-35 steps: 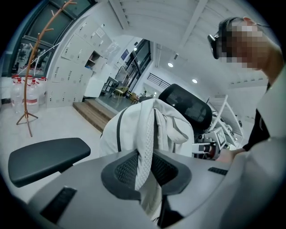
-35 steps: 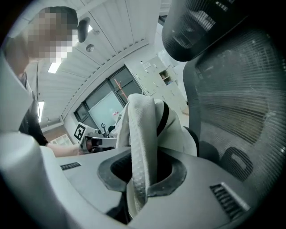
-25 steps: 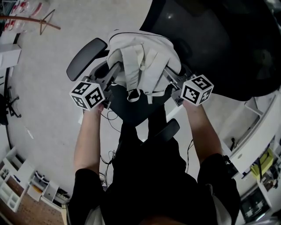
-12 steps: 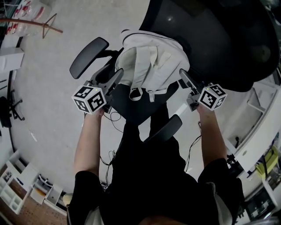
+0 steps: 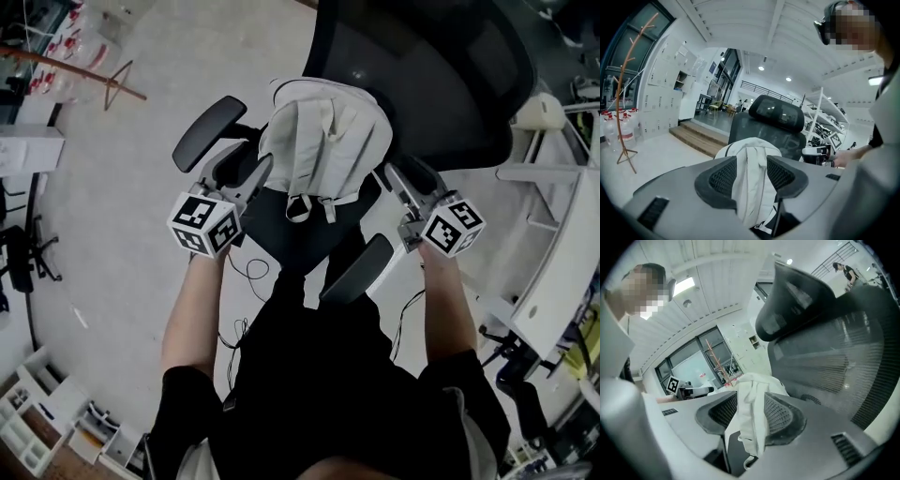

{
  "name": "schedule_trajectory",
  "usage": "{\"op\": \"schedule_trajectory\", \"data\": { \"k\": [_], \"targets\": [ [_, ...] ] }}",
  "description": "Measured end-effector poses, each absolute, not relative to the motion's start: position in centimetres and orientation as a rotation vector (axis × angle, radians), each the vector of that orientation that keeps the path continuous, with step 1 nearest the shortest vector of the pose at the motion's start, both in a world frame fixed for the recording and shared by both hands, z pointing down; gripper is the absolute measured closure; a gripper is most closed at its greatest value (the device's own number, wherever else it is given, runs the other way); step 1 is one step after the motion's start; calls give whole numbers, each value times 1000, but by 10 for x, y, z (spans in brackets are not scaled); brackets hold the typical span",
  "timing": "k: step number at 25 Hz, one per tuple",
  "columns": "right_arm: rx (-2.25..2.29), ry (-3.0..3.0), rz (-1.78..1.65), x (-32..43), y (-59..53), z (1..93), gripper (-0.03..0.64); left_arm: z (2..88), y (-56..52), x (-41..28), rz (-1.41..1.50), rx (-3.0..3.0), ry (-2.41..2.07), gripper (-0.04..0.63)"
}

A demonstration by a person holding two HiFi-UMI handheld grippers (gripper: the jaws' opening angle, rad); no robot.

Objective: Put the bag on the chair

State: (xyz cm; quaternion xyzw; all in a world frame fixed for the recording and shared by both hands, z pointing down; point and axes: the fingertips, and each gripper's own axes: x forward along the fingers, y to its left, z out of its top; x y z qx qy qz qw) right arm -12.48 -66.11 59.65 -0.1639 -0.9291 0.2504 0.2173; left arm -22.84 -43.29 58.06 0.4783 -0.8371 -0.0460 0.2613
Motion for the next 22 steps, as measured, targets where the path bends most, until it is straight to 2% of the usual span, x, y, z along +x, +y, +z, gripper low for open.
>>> {"op": "schedule_trajectory", "data": {
  "k": [13,22],
  "targets": [
    [-554,-2740,459,-44,-538,473,440,466,-383,-132,-22,1603,-2334,522],
    [-687,-2784,300,24,-478,416,453,418,-360,-59,-86,1685,-2323,546]
  ]
}}
